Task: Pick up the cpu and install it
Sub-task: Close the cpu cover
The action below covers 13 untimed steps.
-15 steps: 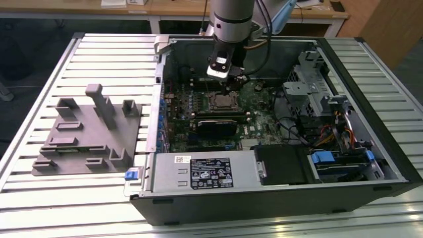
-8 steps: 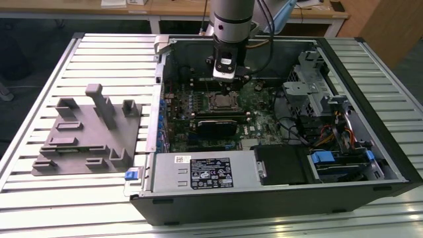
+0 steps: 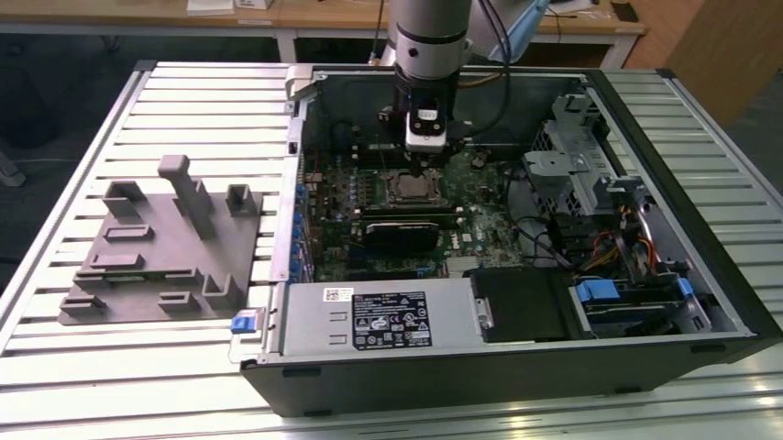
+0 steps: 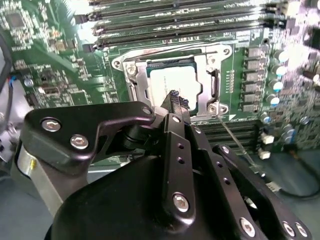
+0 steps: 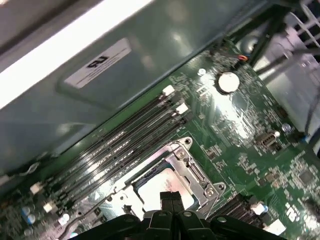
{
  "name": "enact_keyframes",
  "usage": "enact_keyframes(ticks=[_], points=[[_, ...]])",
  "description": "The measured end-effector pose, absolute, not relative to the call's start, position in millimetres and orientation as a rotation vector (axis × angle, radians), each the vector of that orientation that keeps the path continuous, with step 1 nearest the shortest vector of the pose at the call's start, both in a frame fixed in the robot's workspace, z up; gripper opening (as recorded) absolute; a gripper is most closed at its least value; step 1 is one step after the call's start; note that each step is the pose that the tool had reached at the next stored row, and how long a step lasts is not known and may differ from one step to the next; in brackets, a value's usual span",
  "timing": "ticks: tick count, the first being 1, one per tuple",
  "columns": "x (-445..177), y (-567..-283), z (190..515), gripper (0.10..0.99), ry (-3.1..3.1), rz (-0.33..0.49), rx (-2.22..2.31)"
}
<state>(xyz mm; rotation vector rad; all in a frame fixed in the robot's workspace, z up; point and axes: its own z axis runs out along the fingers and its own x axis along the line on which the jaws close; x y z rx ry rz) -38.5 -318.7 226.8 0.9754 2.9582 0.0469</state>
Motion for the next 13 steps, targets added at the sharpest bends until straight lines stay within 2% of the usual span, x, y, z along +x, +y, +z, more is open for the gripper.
enact_keyframes(ticks=[13], points=[[-38.5, -318.7, 225.3, 0.106, 3.055, 0.045, 0.619]])
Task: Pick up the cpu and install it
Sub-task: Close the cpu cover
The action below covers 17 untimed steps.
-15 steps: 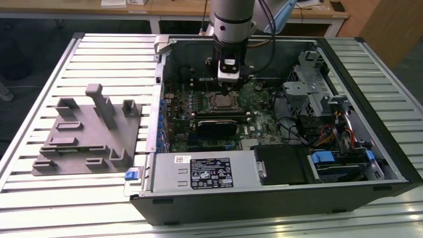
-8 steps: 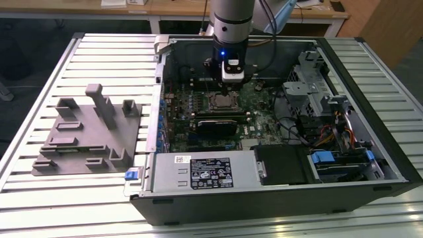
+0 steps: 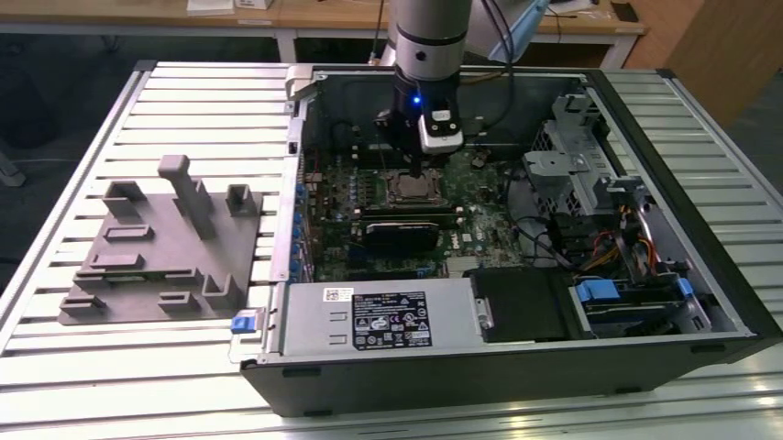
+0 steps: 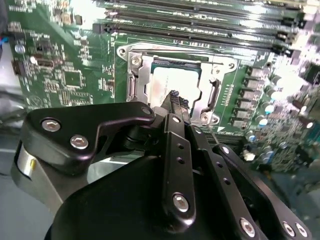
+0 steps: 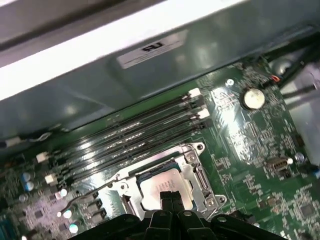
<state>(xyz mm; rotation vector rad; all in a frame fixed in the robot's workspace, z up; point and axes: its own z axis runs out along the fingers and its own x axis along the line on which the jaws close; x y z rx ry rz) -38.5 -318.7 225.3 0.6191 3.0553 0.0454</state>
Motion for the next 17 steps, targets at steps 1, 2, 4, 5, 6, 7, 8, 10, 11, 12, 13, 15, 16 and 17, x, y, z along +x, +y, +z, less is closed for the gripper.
enact_keyframes(ticks=[1, 2, 4, 5, 6, 7, 8, 10, 11, 12, 13, 15, 16, 17], points=[[-38.5, -318.7, 225.2, 0.106, 3.061, 0.045, 0.592], [-38.5, -318.7, 225.0, 0.106, 3.066, 0.046, 0.564], [-38.5, -318.7, 224.8, 0.106, 3.077, 0.046, 0.508], [-38.5, -318.7, 224.6, 0.106, 3.081, 0.046, 0.481], [-38.5, -318.7, 224.5, 0.106, 3.086, 0.046, 0.453], [-38.5, -318.7, 224.3, 0.106, 3.090, 0.046, 0.425], [-38.5, -318.7, 224.2, 0.106, 3.094, 0.046, 0.396], [-38.5, -318.7, 223.9, 0.106, 3.101, 0.046, 0.340], [-38.5, -318.7, 223.6, 0.106, 3.104, 0.046, 0.312], [-38.5, -318.7, 223.4, 0.106, 3.107, 0.045, 0.290], [-38.5, -318.7, 223.2, 0.106, 3.108, 0.045, 0.276], [-37.9, -318.7, 222.6, 0.106, 3.110, 0.045, 0.260], [-37.5, -318.7, 222.4, 0.106, 3.111, 0.045, 0.256], [-37.1, -318.7, 222.1, 0.106, 3.112, 0.045, 0.252]])
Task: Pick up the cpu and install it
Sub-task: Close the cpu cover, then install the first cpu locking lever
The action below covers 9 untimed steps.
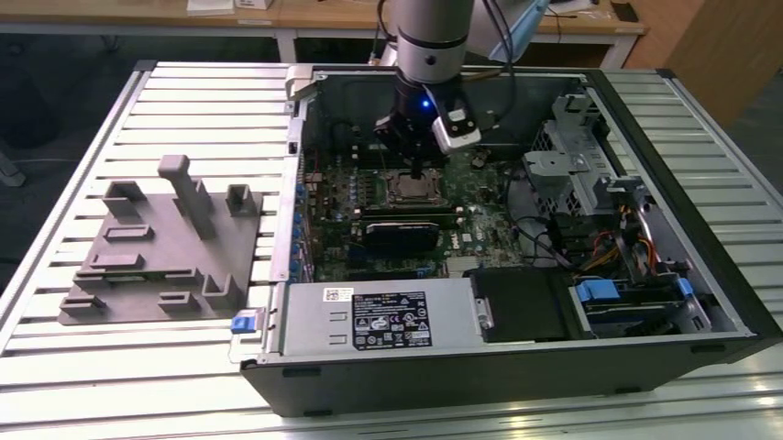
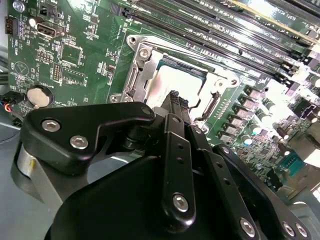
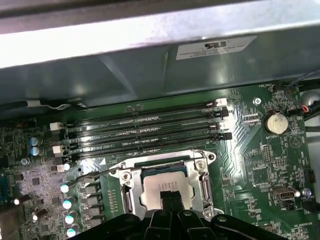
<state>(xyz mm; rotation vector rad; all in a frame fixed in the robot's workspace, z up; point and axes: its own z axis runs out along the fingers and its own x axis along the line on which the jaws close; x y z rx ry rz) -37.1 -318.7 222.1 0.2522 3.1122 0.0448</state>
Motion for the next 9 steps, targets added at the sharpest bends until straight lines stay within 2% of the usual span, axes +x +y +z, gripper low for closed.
enact_keyframes(ticks=[9], points=[[-35.6, -320.1, 220.8, 0.106, 3.116, 0.045, 0.227]])
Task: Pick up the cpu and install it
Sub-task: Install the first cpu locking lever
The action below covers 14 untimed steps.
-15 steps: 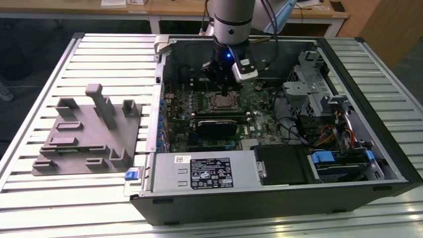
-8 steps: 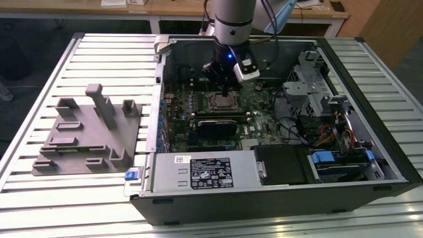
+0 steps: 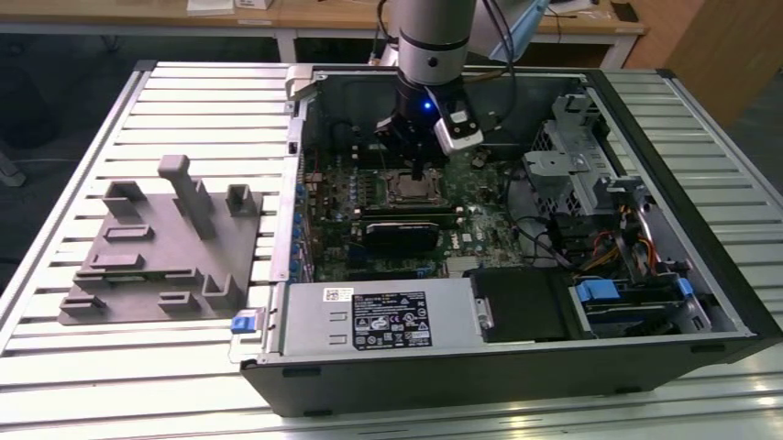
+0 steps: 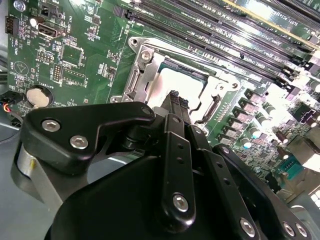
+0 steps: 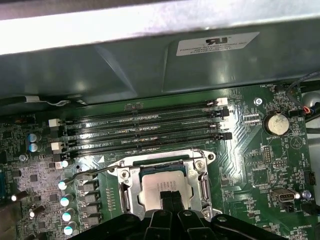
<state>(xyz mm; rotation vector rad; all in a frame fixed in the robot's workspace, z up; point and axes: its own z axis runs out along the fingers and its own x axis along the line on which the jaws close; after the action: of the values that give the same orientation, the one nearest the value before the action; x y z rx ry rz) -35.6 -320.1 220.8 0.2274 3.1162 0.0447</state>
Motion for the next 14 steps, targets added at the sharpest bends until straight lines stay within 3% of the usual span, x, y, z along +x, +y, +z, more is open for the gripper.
enact_keyframes(ticks=[14], points=[[-43.2, -320.1, 220.8, 0.106, 3.116, 0.045, 0.226]])
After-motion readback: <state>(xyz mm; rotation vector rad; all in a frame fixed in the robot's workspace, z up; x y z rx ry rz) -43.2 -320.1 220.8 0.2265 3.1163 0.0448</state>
